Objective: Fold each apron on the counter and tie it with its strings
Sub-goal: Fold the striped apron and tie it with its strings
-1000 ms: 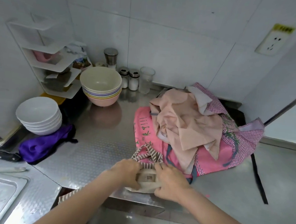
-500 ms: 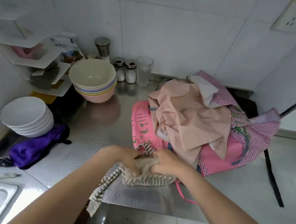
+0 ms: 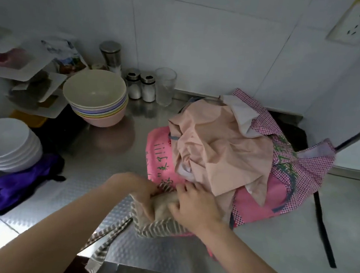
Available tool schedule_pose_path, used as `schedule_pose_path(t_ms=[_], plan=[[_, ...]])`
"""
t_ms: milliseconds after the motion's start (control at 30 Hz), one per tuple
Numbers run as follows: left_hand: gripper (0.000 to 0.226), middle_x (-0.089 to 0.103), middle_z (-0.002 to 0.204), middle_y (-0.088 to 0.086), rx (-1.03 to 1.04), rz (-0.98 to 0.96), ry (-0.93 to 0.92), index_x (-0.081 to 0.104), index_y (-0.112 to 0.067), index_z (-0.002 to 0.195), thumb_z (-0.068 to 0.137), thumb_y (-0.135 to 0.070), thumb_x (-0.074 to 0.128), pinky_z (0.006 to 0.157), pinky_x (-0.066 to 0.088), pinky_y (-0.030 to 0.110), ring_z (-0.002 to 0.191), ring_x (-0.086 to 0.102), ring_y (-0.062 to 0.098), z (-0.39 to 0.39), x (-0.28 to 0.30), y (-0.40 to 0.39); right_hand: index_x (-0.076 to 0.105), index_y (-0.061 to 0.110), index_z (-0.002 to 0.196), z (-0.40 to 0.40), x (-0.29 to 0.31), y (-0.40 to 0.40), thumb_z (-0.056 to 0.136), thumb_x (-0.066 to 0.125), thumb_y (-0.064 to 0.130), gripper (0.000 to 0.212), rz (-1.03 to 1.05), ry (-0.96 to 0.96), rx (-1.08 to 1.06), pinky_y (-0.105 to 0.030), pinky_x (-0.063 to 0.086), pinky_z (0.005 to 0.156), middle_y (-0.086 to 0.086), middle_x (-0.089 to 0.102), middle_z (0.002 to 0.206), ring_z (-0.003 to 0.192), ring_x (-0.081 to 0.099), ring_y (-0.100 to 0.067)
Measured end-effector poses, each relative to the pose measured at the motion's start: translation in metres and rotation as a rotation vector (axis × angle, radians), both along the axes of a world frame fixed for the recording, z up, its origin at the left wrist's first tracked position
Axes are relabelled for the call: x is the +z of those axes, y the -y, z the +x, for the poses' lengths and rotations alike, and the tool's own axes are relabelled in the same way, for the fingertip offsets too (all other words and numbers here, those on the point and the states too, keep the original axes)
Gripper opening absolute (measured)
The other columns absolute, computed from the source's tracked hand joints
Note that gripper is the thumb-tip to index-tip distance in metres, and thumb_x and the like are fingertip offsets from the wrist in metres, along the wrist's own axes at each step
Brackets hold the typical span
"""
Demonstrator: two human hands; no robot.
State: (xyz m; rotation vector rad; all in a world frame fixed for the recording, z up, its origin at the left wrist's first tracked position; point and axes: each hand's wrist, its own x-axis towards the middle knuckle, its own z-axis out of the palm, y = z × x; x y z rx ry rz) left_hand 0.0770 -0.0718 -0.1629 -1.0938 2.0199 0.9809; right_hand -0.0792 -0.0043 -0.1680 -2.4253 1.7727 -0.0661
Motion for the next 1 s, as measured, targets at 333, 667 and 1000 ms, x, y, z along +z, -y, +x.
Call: schedule_pose_path(t_ms=[333,667,1000], plan=[[0.072,0.059,0.124,0.004,0.013,-0.036,0.036,0.051,-0.015,0.129,0.069,-0.048,0.076,0.098,0.045,0.033,0.110,0.056,0.024,-0.008,-0.003,0.005,0.062,0.011,0.072,-0.012,-0.034,-0.014,0.067,0.038,0.032,0.032,-0.183,0.012,-0.164,-0.026,0.043,0.039,-0.006,0.059,0.064,0.050,0.059,-0.023],[0.080,0.042,0.143,0.008,0.054,-0.198,-0.127,0.033,-0.013,0.143,0.076,-0.027,0.075,0.103,0.031,0.023,0.129,0.042,0.024,-0.007,-0.007,-0.024,0.058,0.004,0.102,0.017,0.017,0.055,0.093,0.048,0.021,0.022,0.520,0.039,0.048,-0.030,0.041,0.075,-0.017,0.061,0.106,0.097,0.058,-0.030],[0.066,0.053,0.131,0.015,0.116,-0.297,-0.143,0.044,-0.009,0.134,0.077,-0.023,0.073,0.095,0.043,0.034,0.117,0.052,0.030,-0.008,-0.004,-0.054,0.043,0.015,0.062,0.047,0.000,0.066,0.086,0.054,0.014,0.027,0.545,-0.088,0.031,-0.026,0.040,0.061,-0.009,0.060,0.076,0.083,0.055,-0.023]])
